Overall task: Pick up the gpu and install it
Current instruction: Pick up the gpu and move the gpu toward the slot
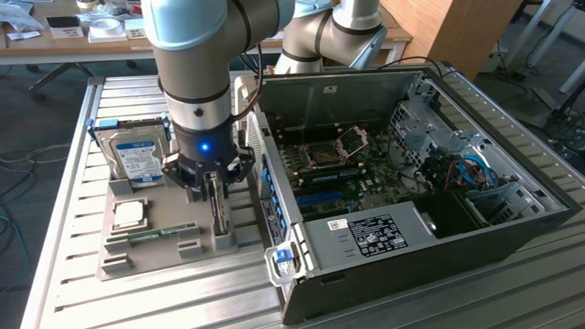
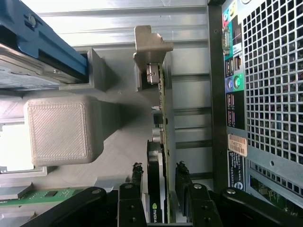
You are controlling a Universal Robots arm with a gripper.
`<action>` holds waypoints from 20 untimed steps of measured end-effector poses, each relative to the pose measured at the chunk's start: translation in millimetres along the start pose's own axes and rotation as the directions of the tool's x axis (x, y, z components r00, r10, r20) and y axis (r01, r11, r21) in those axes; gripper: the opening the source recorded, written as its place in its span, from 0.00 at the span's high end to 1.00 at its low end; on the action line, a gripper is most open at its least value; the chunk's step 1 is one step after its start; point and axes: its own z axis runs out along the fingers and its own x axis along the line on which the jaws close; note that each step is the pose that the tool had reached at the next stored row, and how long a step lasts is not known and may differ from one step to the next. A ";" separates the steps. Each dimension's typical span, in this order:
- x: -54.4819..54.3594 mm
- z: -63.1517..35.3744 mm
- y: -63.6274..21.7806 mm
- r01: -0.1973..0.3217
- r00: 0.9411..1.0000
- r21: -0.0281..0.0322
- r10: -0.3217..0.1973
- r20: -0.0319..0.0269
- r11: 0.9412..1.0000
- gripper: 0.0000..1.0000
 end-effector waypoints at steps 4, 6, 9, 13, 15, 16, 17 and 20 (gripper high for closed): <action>-0.1 -0.1 -1.5 0.000 1.000 0.000 0.000 0.000 1.000 0.58; 1.3 0.1 -1.7 0.000 1.000 0.000 0.000 0.000 1.000 0.58; 2.4 0.1 -1.8 0.000 1.000 0.000 0.000 0.000 1.000 0.58; 2.5 0.2 -1.8 0.000 1.000 0.000 0.000 0.000 1.000 0.58; 1.8 0.3 -1.7 0.000 1.000 0.000 0.000 0.000 1.000 0.58; 1.2 0.3 -1.6 0.000 1.000 0.000 0.000 0.000 1.000 0.58; 0.9 0.3 -1.6 0.000 1.000 0.000 0.000 0.000 1.000 0.58; 0.0 0.3 -1.6 0.000 1.000 0.000 0.000 0.000 1.000 0.58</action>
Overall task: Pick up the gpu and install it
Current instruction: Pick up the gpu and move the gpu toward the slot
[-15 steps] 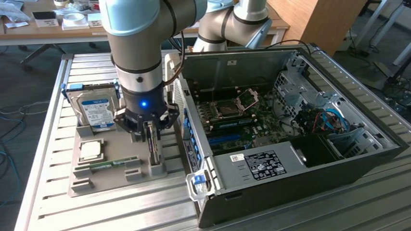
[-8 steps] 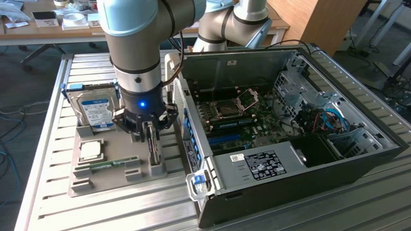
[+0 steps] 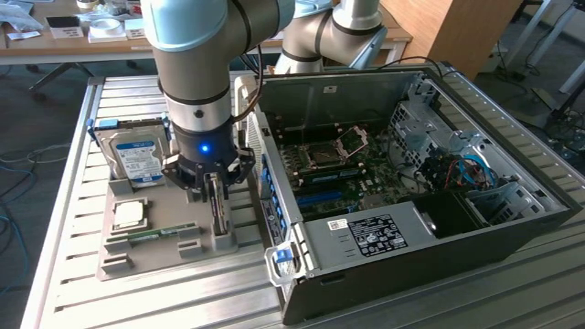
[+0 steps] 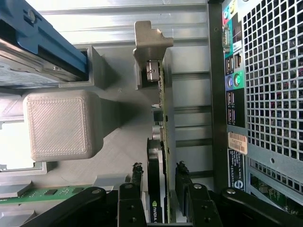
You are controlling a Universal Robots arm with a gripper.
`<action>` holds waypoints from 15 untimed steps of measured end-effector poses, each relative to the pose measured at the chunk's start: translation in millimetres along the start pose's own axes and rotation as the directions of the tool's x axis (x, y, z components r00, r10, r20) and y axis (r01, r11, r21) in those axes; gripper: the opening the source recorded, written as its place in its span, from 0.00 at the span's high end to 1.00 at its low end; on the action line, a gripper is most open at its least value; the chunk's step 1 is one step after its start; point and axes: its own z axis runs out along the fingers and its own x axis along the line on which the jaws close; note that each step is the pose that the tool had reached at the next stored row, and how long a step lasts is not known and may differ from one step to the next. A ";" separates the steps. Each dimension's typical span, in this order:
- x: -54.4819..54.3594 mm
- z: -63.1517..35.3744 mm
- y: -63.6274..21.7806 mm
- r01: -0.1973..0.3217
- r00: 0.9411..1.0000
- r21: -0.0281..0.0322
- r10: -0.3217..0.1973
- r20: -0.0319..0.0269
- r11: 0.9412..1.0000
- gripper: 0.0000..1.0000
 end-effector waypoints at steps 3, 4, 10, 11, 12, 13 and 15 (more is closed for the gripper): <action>0.0 0.0 0.0 0.000 1.000 0.000 0.000 0.000 1.000 0.58; 0.0 0.0 0.0 0.000 1.000 0.000 0.000 0.000 1.000 0.58; 0.0 0.0 0.0 0.000 1.000 0.000 0.000 0.000 1.000 0.66; 0.0 0.0 0.0 0.000 1.000 0.000 0.000 0.000 1.000 0.72; 0.0 0.0 0.0 0.000 1.000 0.000 0.000 0.000 1.000 0.73; 0.0 0.0 0.0 0.000 1.000 0.000 0.000 0.000 1.000 0.73; 0.0 0.0 0.0 0.000 1.000 0.000 0.000 0.000 1.000 0.73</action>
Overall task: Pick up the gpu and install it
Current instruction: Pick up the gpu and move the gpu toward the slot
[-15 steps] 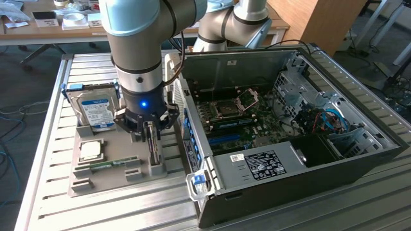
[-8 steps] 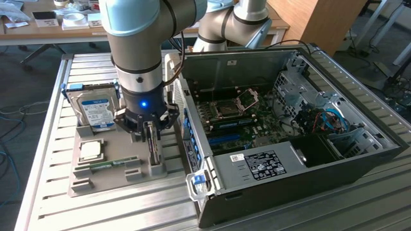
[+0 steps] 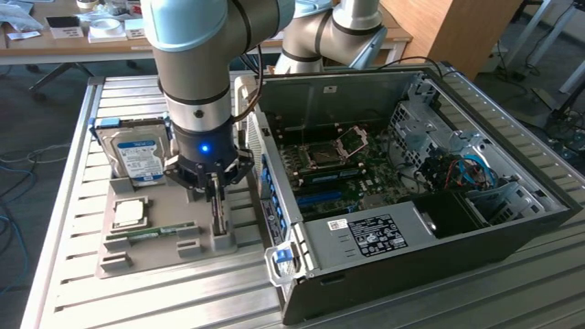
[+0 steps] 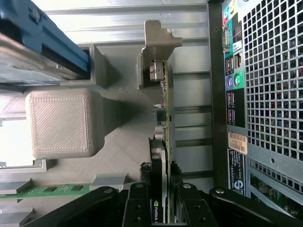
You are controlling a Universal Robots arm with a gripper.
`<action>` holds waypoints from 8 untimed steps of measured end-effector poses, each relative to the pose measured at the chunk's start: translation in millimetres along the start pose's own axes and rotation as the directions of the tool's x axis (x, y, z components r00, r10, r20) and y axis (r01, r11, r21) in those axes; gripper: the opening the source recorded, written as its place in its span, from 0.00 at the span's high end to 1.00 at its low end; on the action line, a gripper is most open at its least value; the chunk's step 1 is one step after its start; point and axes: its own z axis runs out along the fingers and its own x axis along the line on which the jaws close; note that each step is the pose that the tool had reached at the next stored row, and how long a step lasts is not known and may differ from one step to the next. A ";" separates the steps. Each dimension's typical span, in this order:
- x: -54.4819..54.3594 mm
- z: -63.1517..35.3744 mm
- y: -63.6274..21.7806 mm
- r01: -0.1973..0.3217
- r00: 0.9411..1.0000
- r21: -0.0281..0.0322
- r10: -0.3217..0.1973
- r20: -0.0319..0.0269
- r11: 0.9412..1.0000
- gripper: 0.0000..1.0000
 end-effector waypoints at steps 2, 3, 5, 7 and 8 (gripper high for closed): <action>0.0 0.0 0.0 0.000 1.000 0.000 0.000 0.000 1.000 0.73; 0.0 0.0 0.0 0.000 1.000 0.000 0.000 0.000 1.000 0.73; 0.0 0.0 0.0 0.000 1.000 0.000 0.000 0.000 1.000 0.73; 0.0 0.0 0.0 0.001 1.000 0.000 -0.001 0.000 1.000 0.73; 0.0 0.0 0.0 0.006 1.000 0.000 -0.006 0.000 1.000 0.73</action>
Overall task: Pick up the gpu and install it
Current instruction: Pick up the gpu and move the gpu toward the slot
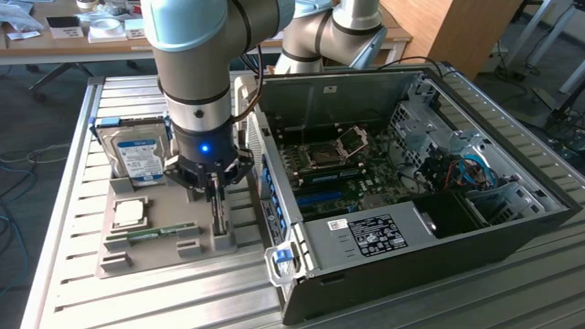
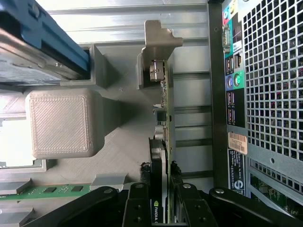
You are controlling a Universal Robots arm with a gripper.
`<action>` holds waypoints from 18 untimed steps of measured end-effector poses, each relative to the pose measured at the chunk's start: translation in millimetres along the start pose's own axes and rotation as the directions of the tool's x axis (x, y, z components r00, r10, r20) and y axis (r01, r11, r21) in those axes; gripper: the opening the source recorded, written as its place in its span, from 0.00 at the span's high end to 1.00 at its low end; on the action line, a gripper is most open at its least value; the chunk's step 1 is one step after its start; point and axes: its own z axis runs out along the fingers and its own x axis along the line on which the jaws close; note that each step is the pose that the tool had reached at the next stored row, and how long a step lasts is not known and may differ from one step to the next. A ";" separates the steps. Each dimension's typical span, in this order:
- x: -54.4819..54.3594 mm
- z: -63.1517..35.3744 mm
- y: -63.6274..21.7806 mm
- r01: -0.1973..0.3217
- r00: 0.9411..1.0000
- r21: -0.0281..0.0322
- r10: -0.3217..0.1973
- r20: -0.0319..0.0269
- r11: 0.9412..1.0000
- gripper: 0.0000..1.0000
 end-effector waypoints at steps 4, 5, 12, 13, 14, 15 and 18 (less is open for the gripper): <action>0.0 0.0 0.0 0.024 1.000 -0.001 -0.024 -0.001 1.000 0.73; 0.0 0.0 0.0 0.024 1.000 -0.001 -0.024 -0.001 1.000 0.73; 0.0 0.0 0.0 0.033 0.999 -0.001 -0.033 -0.001 0.999 0.73; 0.0 0.0 0.0 0.036 0.999 -0.001 -0.036 -0.001 0.999 0.73; 0.0 0.0 0.0 0.037 0.999 -0.001 -0.037 -0.001 0.999 0.73; 0.0 0.0 0.0 0.037 0.999 -0.001 -0.037 -0.001 0.999 0.73; 0.0 0.0 0.0 0.037 0.999 -0.001 -0.037 -0.001 0.999 0.73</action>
